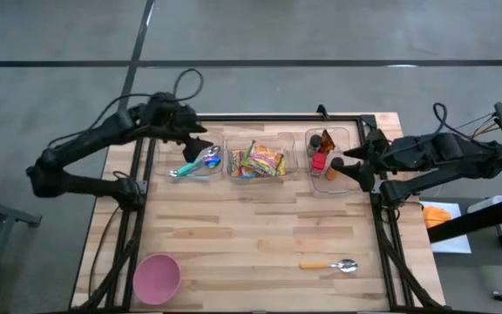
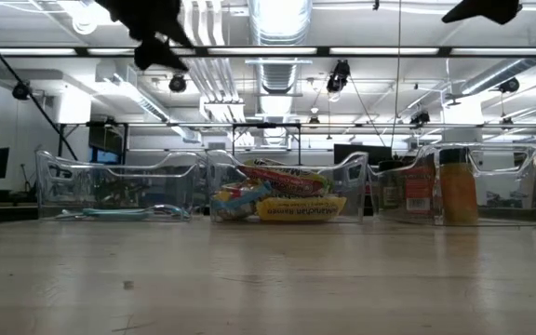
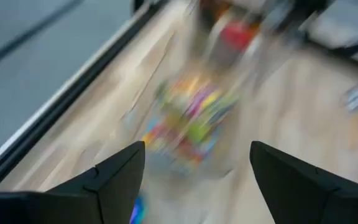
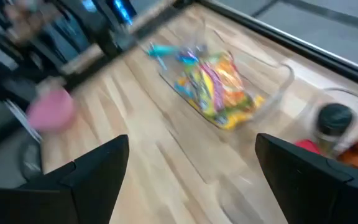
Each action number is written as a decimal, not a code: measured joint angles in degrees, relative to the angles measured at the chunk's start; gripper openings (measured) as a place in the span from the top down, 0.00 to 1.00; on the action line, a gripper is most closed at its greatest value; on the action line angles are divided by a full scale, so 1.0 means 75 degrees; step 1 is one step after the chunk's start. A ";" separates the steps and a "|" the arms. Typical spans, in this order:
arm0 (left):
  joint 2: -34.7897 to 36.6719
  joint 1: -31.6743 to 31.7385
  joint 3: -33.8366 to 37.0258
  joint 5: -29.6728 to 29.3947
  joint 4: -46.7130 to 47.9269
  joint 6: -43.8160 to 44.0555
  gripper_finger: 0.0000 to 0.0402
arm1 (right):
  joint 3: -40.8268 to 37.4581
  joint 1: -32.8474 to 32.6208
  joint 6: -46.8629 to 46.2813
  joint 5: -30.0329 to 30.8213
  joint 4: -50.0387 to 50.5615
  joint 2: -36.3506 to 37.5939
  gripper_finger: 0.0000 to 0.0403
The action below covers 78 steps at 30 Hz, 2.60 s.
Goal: Pick & Place Food Item
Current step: Put the yellow spoon into the left transparent bin
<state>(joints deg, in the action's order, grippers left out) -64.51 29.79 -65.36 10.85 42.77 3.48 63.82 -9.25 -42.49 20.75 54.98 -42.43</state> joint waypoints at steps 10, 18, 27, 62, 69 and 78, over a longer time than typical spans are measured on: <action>0.0575 -0.1938 0.0857 -0.0323 -0.2490 0.1143 0.25 | 0.1537 -0.0003 0.0360 -0.2189 0.1805 -0.1723 0.14; 0.0574 -0.3662 0.1019 -0.1728 -0.2747 0.1723 0.25 | 0.1714 -0.1226 0.0231 -0.3362 0.2432 -0.2934 0.14; 0.0574 -0.4526 0.1019 -0.2596 -0.2870 0.2786 0.25 | 0.1490 -0.3870 -0.1019 -0.2061 0.2756 -0.3943 0.14; 0.0574 -0.4588 0.1019 -0.2792 -0.2792 0.3214 0.25 | -0.2233 -0.5467 -0.3057 -0.1990 -0.2989 -0.5738 0.14; 0.0571 -0.4588 0.1019 -0.2769 -0.2528 0.3349 0.25 | -0.2275 -0.5465 -0.2803 -0.1967 -0.3159 -0.6189 0.14; 0.0571 -0.4588 0.1019 -0.2766 -0.2404 0.3349 0.25 | -0.1424 -0.5468 -0.2171 -0.1932 -0.2551 -0.7513 0.19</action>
<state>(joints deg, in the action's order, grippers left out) -60.23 -4.62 -57.71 -9.89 24.75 28.60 53.14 -50.27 -58.77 6.26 35.85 -98.78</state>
